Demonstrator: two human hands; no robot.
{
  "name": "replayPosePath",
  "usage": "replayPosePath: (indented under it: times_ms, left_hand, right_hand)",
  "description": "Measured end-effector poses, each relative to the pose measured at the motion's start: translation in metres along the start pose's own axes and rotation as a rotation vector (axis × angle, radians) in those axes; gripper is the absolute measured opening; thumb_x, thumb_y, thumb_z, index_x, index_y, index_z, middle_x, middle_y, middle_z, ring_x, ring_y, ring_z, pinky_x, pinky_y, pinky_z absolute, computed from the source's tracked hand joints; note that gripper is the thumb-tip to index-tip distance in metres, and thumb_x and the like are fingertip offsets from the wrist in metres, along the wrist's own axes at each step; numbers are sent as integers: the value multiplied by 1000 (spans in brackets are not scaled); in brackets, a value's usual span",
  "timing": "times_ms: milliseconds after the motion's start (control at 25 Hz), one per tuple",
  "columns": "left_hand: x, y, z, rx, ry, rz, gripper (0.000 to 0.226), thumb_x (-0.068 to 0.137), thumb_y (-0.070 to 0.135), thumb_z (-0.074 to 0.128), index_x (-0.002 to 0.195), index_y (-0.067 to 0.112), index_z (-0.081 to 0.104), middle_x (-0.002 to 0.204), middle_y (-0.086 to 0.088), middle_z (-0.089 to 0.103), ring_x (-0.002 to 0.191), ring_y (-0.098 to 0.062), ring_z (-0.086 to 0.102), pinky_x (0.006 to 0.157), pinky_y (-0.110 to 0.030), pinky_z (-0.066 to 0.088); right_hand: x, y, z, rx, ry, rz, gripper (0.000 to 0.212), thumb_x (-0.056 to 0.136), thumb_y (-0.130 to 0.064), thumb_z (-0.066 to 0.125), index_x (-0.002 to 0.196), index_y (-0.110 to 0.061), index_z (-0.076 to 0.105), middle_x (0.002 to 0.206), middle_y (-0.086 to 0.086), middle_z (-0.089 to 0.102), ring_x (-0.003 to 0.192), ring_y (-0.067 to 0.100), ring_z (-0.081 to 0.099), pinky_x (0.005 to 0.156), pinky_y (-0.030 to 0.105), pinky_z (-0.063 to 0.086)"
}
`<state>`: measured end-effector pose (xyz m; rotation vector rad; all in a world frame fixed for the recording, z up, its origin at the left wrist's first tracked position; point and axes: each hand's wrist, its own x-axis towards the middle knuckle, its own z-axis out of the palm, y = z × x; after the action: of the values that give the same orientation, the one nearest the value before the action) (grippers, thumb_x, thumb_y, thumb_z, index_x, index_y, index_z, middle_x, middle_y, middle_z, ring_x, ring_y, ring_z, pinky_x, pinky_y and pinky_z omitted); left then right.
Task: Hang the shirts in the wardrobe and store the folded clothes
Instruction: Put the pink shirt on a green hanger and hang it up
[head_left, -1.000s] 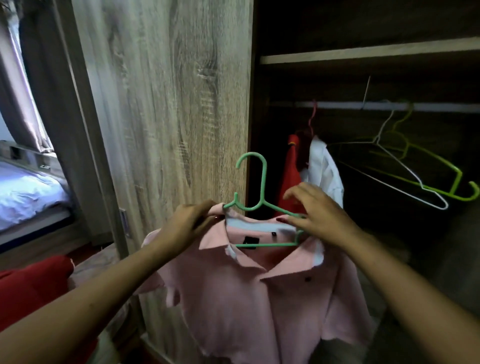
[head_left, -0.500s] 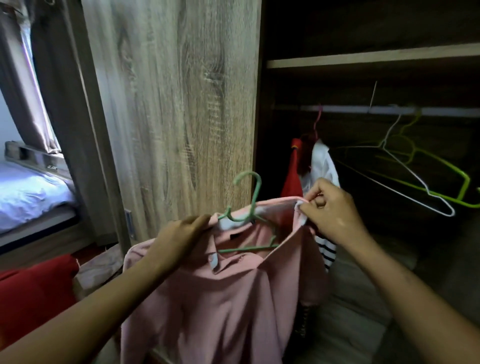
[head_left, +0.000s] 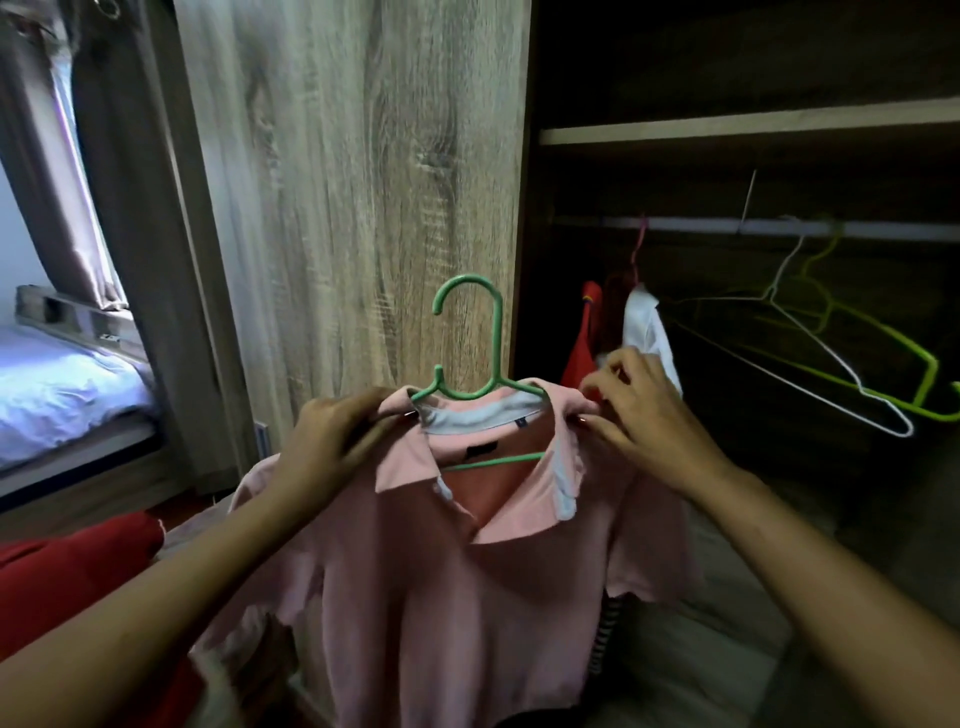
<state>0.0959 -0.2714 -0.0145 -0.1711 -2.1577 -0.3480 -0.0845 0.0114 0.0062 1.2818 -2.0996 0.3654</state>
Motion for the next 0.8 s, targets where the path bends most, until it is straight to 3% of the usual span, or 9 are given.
replayPosePath:
  times_ms: [40, 120, 200, 280, 360, 440, 520, 640, 800]
  left_hand:
    - [1, 1, -1, -15, -6, 0, 34, 89, 49, 47, 106, 26, 66, 74, 3, 73, 67, -6, 67, 60, -32, 48]
    - [3, 3, 0, -99, 47, -82, 32, 88, 47, 49, 102, 25, 67, 66, 12, 68, 63, 11, 55, 56, -26, 44]
    - [8, 3, 0, -229, 164, -186, 27, 88, 43, 50, 93, 23, 67, 68, 27, 65, 66, 18, 48, 57, -19, 41]
    - [15, 8, -5, -333, 202, -180, 26, 89, 40, 51, 97, 23, 67, 80, 33, 65, 77, 18, 53, 66, -12, 44]
    - [20, 11, -16, -333, 98, -58, 29, 92, 42, 45, 104, 24, 65, 97, 30, 67, 94, 13, 58, 81, -11, 44]
    - [26, 3, -24, -267, -49, -19, 41, 95, 43, 34, 115, 22, 62, 116, 17, 65, 111, 1, 57, 94, -19, 42]
    - [32, -11, -20, -101, -147, -47, 50, 93, 52, 29, 120, 22, 59, 114, 11, 65, 104, -3, 58, 89, -23, 42]
    - [38, -18, 5, 28, -157, 34, 57, 92, 60, 30, 98, 14, 64, 77, 10, 60, 69, -2, 51, 62, -9, 36]
    - [40, 0, 43, -96, -60, 43, 38, 91, 41, 41, 89, 14, 67, 72, 9, 63, 69, -4, 56, 59, -7, 36]
  right_hand:
    - [1, 1, -4, 75, -50, -59, 9, 90, -31, 53, 92, -30, 45, 95, -3, 47, 86, 10, 44, 78, 29, 41]
    - [-3, 1, -10, 227, -165, -114, 15, 94, -31, 47, 85, -36, 36, 82, -14, 41, 76, -1, 40, 72, 20, 34]
    - [-13, -6, -11, 258, -159, -136, 9, 95, -34, 43, 87, -31, 43, 82, -17, 43, 76, -6, 41, 69, 15, 32]
    - [-20, -8, -8, 262, -88, -131, 16, 94, -35, 40, 93, -23, 49, 86, -12, 50, 79, -2, 46, 70, 16, 36]
    - [-23, -5, -14, 289, 6, -52, 24, 93, -35, 40, 92, -15, 54, 84, -4, 56, 77, 5, 51, 70, 20, 41]
    - [-23, 3, -25, 317, 108, 24, 24, 92, -34, 44, 88, -15, 56, 79, -6, 55, 72, 3, 49, 68, 13, 39]
    - [-25, 11, -35, 329, 139, 55, 22, 91, -34, 48, 86, -15, 57, 76, -6, 55, 68, 4, 48, 65, 11, 37]
    - [-31, 22, -49, 320, 88, 89, 22, 87, -38, 54, 83, -16, 58, 75, -5, 57, 68, 10, 52, 62, 16, 37]
    - [-50, 40, -88, 603, -148, 281, 36, 73, -44, 71, 97, -19, 60, 92, 1, 66, 88, 15, 64, 74, 23, 49]
